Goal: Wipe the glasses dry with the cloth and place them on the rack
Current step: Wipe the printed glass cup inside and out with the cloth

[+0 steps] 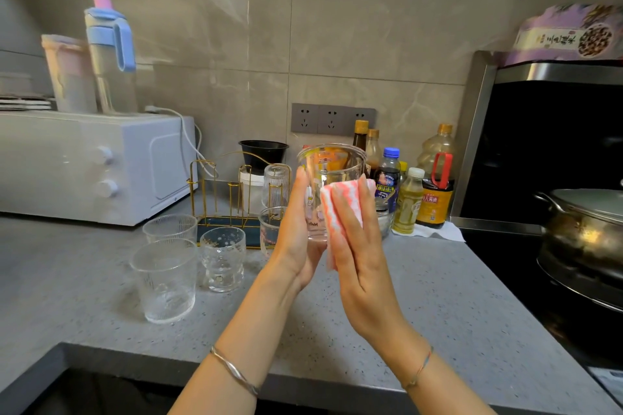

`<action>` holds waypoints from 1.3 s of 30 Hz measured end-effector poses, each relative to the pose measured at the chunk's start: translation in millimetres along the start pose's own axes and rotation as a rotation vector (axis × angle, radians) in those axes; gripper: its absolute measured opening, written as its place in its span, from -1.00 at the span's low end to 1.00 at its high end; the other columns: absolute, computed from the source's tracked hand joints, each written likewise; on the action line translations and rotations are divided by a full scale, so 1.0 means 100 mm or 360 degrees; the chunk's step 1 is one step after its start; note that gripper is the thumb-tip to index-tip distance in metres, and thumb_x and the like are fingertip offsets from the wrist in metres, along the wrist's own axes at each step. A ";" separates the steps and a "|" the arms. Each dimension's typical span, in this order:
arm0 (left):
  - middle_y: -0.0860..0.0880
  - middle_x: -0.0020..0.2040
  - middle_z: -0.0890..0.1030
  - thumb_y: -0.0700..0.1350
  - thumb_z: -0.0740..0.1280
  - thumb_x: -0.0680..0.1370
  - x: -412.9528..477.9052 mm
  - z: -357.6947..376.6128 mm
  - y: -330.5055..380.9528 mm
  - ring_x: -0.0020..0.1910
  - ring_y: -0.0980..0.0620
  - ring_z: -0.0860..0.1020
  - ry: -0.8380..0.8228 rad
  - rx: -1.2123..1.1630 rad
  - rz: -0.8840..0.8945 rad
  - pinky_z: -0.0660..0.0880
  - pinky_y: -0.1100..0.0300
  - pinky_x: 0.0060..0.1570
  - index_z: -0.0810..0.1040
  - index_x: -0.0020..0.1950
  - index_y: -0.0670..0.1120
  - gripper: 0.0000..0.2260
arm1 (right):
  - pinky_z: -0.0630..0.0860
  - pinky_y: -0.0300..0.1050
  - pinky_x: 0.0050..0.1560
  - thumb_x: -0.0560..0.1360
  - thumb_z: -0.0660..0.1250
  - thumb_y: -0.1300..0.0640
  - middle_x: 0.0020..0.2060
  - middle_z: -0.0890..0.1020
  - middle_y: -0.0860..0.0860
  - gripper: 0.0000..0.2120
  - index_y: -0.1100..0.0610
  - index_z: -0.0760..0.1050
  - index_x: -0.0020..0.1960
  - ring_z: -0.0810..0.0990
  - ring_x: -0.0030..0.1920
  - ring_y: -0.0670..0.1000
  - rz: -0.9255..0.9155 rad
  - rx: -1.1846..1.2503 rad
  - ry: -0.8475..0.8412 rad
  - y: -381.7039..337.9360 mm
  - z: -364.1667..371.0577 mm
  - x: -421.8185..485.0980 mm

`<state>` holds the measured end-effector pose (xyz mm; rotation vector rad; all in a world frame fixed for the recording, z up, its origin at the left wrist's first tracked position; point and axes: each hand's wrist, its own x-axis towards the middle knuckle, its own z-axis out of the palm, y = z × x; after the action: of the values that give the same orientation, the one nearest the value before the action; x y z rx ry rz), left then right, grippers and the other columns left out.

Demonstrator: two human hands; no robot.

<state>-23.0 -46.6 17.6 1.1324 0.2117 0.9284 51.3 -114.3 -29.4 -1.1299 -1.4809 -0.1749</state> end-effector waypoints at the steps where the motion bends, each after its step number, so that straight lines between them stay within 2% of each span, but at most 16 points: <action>1: -0.13 0.20 0.64 0.35 0.11 0.49 0.00 0.00 0.00 0.23 -0.07 0.59 -0.0010 0.0013 0.0000 0.41 -0.03 0.34 0.60 0.27 -0.03 -0.39 | 0.08 0.25 0.49 0.64 0.01 -0.05 0.55 -0.10 -0.19 -0.55 -0.19 0.07 0.52 -0.15 0.56 -0.05 0.0010 -0.0004 0.0003 0.01 0.00 -0.01; 3: -0.05 0.11 0.69 0.30 0.09 0.54 -0.01 0.00 0.00 0.15 0.00 0.63 -0.0023 0.0046 0.0017 0.48 0.04 0.24 0.71 0.02 0.14 -0.55 | 0.06 0.24 0.50 0.64 0.01 -0.06 0.55 -0.11 -0.22 -0.54 -0.19 0.06 0.52 -0.17 0.55 -0.06 0.0012 -0.0035 0.0005 0.01 -0.01 -0.01; 5: 0.02 -0.02 0.72 0.25 0.10 0.58 -0.03 0.02 0.02 0.03 0.06 0.67 -0.0051 0.0093 0.0003 0.53 0.10 0.12 0.72 -0.18 0.22 -0.59 | 0.01 0.23 0.51 0.64 0.01 -0.06 0.55 -0.11 -0.19 -0.54 -0.15 0.04 0.53 -0.18 0.55 -0.04 -0.0048 -0.0136 0.0004 -0.01 -0.03 0.01; 8: -0.05 0.00 0.72 0.23 0.17 0.57 -0.05 -0.02 0.01 0.01 0.01 0.67 -0.0033 0.0142 -0.0036 0.55 0.06 0.05 0.72 -0.04 0.06 -0.62 | -0.06 0.14 0.53 0.64 0.02 -0.02 0.56 -0.08 -0.12 -0.55 -0.11 0.09 0.53 -0.18 0.56 -0.02 -0.0100 -0.0241 0.0057 -0.01 -0.07 0.14; 11: -0.16 0.17 0.65 0.22 0.24 0.54 -0.06 -0.03 -0.02 0.17 -0.13 0.57 -0.0008 0.0039 -0.0072 0.42 -0.13 0.27 0.69 0.12 0.02 -0.61 | -0.12 0.00 0.55 0.64 0.02 -0.01 0.56 -0.08 -0.14 -0.56 -0.17 0.12 0.51 -0.20 0.55 -0.08 -0.0038 -0.0163 0.0093 -0.03 -0.11 0.31; 13: -0.15 0.23 0.61 0.23 0.27 0.50 -0.06 -0.03 -0.04 0.21 -0.12 0.54 -0.0024 -0.0040 -0.0062 0.37 -0.17 0.31 0.64 0.21 -0.01 -0.57 | -0.10 0.02 0.54 0.65 0.03 0.00 0.56 -0.08 -0.18 -0.58 -0.24 0.11 0.48 -0.20 0.54 -0.13 0.0011 -0.0063 0.0087 -0.04 -0.12 0.36; 16: -0.13 0.19 0.64 0.22 0.20 0.54 -0.05 -0.01 -0.05 0.19 -0.06 0.61 -0.0032 -0.0136 -0.0035 0.50 -0.02 0.18 0.57 0.30 -0.04 -0.53 | -0.06 0.05 0.55 0.65 0.02 0.01 0.56 -0.05 -0.17 -0.58 -0.22 0.11 0.48 -0.16 0.54 -0.17 0.0066 0.0079 0.0108 -0.06 -0.08 0.32; 20: -0.12 0.18 0.65 0.26 0.08 0.59 -0.05 -0.01 -0.04 0.15 -0.04 0.63 -0.0036 -0.0187 -0.0030 0.59 0.12 0.03 0.56 0.29 -0.08 -0.47 | 0.04 0.12 0.53 0.62 -0.03 -0.14 0.55 -0.04 -0.19 -0.60 -0.44 0.07 0.42 -0.09 0.54 -0.17 0.0095 0.0257 0.0121 -0.08 0.02 0.17; 23: -0.12 0.13 0.67 0.24 0.09 0.60 -0.02 -0.01 -0.04 0.07 -0.03 0.66 -0.0036 -0.0134 -0.0048 0.62 0.11 -0.08 0.62 0.19 -0.03 -0.52 | 0.05 0.15 0.52 0.61 -0.05 -0.19 0.55 -0.07 -0.21 -0.58 -0.38 0.01 0.46 -0.11 0.54 -0.18 0.0098 0.0228 0.0128 -0.03 0.04 0.12; 25: -0.12 0.13 0.67 0.19 0.14 0.61 -0.01 -0.02 -0.05 0.06 -0.04 0.66 -0.0026 -0.0066 -0.0038 0.61 0.10 -0.11 0.62 0.21 -0.04 -0.57 | 0.04 0.12 0.53 0.61 -0.06 -0.19 0.55 -0.08 -0.21 -0.55 -0.32 0.00 0.49 -0.11 0.53 -0.19 0.0103 0.0216 0.0159 -0.01 0.03 0.11; 27: -0.13 0.17 0.65 0.14 0.25 0.58 0.00 -0.02 -0.05 0.11 -0.06 0.64 -0.0020 0.0040 0.0011 0.58 0.06 -0.01 0.56 0.30 -0.05 -0.61 | 0.04 0.02 0.53 0.61 -0.05 -0.20 0.55 -0.09 -0.18 -0.53 -0.27 -0.01 0.50 -0.12 0.53 -0.19 0.0123 0.0266 0.0202 0.00 0.02 0.12; 29: -0.06 0.26 0.61 0.13 0.34 0.50 0.00 -0.02 -0.10 0.20 -0.03 0.60 -0.0011 0.0134 0.0086 0.53 0.02 0.13 0.47 0.39 0.05 -0.53 | 0.03 -0.04 0.51 0.60 -0.06 -0.22 0.56 -0.11 -0.14 -0.51 -0.22 -0.03 0.51 -0.13 0.54 -0.18 0.0119 0.0269 0.0231 0.00 0.01 0.12; 32: 0.14 0.30 0.56 0.18 0.40 0.42 -0.02 0.00 -0.19 0.27 0.06 0.55 0.0127 0.0130 0.0244 0.45 -0.02 0.29 0.39 0.41 0.22 -0.44 | 0.03 0.10 0.53 0.62 -0.06 -0.19 0.55 -0.15 -0.16 -0.50 -0.21 -0.06 0.53 -0.17 0.54 -0.13 0.0079 0.0188 0.0264 -0.01 0.05 0.10; 35: -0.01 0.27 0.60 0.22 0.42 0.40 -0.03 0.05 -0.23 0.23 -0.02 0.58 0.0168 0.0043 0.0320 0.48 0.01 0.24 0.44 0.40 0.07 -0.40 | 0.03 0.24 0.51 0.63 -0.05 -0.18 0.55 -0.17 -0.13 -0.51 -0.26 -0.10 0.52 -0.20 0.55 -0.05 0.0001 0.0046 0.0317 -0.04 0.14 0.07; 37: -0.11 0.26 0.60 0.23 0.41 0.39 -0.02 0.07 -0.23 0.23 -0.07 0.59 0.0178 -0.0026 0.0291 0.49 0.00 0.24 0.47 0.39 -0.05 -0.35 | 0.04 0.25 0.50 0.62 -0.04 -0.19 0.56 -0.17 -0.12 -0.51 -0.27 -0.08 0.51 -0.21 0.55 -0.03 -0.0002 -0.0011 0.0333 -0.05 0.18 0.05; 39: -0.14 0.29 0.57 0.24 0.44 0.38 -0.02 0.08 -0.22 0.26 -0.11 0.57 0.0188 -0.0102 0.0214 0.44 -0.04 0.31 0.46 0.40 -0.08 -0.31 | 0.04 0.20 0.51 0.61 -0.03 -0.20 0.56 -0.13 -0.12 -0.51 -0.24 -0.02 0.52 -0.19 0.55 -0.02 0.0021 -0.0042 0.0340 -0.04 0.19 0.05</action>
<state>-7.3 -55.9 2.1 1.0429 0.2019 1.1157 36.6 -101.1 -29.1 -1.1059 -1.2844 -0.2977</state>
